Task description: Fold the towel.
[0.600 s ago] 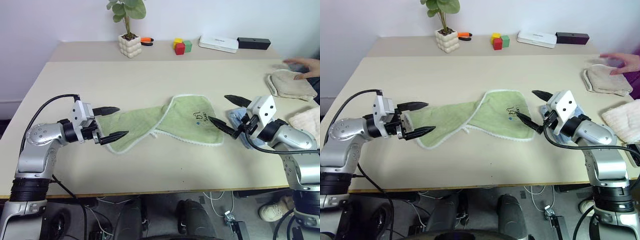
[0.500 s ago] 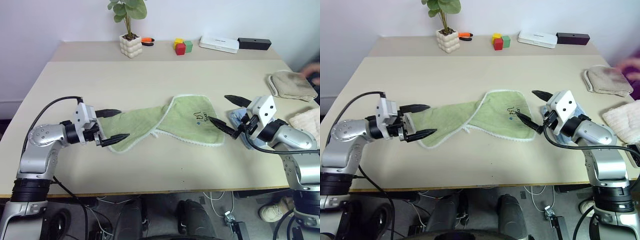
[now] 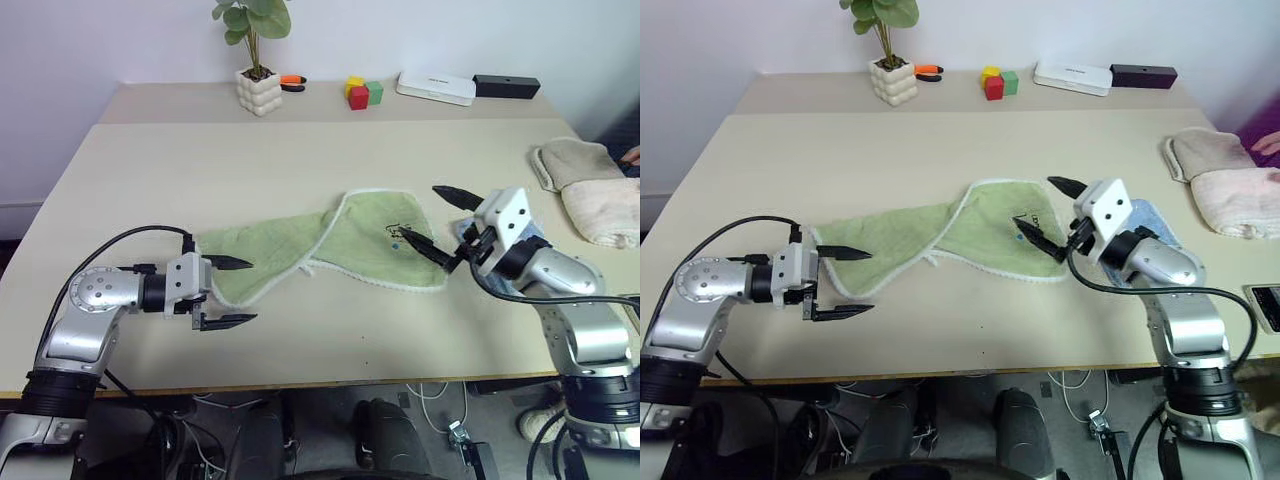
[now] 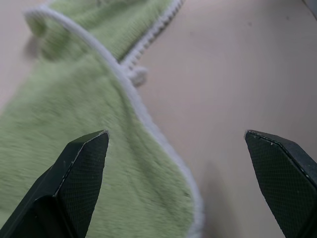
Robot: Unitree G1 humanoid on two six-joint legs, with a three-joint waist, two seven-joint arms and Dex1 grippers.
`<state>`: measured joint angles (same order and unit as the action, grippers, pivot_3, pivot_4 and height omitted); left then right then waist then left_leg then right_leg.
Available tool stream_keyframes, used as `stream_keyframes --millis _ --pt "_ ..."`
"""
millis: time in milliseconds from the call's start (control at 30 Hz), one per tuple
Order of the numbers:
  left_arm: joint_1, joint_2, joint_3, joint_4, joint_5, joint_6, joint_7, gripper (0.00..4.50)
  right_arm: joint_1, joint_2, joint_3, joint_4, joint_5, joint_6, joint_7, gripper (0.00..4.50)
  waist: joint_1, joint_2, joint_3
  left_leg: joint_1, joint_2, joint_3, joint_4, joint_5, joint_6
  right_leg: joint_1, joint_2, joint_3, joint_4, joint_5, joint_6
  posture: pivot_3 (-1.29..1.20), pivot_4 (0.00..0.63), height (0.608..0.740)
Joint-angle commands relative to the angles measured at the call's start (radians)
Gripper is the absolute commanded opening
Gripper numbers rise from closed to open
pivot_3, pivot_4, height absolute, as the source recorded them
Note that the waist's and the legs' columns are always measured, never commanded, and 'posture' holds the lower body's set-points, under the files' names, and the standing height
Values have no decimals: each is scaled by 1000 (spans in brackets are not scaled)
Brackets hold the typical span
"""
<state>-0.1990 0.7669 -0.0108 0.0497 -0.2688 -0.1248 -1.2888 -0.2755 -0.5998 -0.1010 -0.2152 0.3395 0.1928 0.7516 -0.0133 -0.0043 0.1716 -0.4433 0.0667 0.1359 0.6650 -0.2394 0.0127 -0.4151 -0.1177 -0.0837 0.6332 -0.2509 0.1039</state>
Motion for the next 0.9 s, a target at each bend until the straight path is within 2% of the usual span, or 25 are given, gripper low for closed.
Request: stream_keyframes --millis 33,267,300,400,600,667,800,900 --pt "41 18 8 -62 0 4 18 4500 -38 14 3 -20 2 -21 -5 4450 0 0 0 0 0 0 0 0 0 0 0 0 0 0 0 0 150 735" --pt "69 19 -9 -13 77 19 95 4500 -53 26 16 -15 0 -28 -3 4450 1 0 0 0 0 0 0 0 0 0 0 0 0 0 0 0 150 735" --pt "74 13 -24 -7 92 40 111 4251 -54 26 12 -8 0 -32 0 4483 2 0 0 0 0 0 0 0 0 0 0 0 0 0 0 0 150 735" --pt "86 4 -57 30 117 53 121 3127 -58 29 14 -8 -3 -30 -3 4500 3 1 -1 0 0 0 0 0 0 1 0 0 0 0 0 0 150 735" --pt "69 -14 -73 36 108 68 132 119 -89 29 0 58 -53 -61 -41 4500 6 6 -4 2 0 -1 0 0 0 3 0 0 0 0 0 0 150 735" --pt "62 -10 -62 42 97 64 132 47 -126 32 6 130 -105 -72 -89 4500 3 7 -5 2 0 -1 1 0 0 3 0 0 0 0 -1 0 150 735" --pt "57 -1 -1 15 1 104 104 47 -214 47 53 290 -181 33 -164 4500 -1 7 -5 2 0 0 0 0 0 2 0 0 0 0 -1 0 150 735" --pt "34 -13 124 -44 -187 205 108 47 -288 75 73 415 -224 88 -224 4500 -3 6 -4 0 0 0 0 1 -1 -1 0 0 2 0 0 0 150 735"
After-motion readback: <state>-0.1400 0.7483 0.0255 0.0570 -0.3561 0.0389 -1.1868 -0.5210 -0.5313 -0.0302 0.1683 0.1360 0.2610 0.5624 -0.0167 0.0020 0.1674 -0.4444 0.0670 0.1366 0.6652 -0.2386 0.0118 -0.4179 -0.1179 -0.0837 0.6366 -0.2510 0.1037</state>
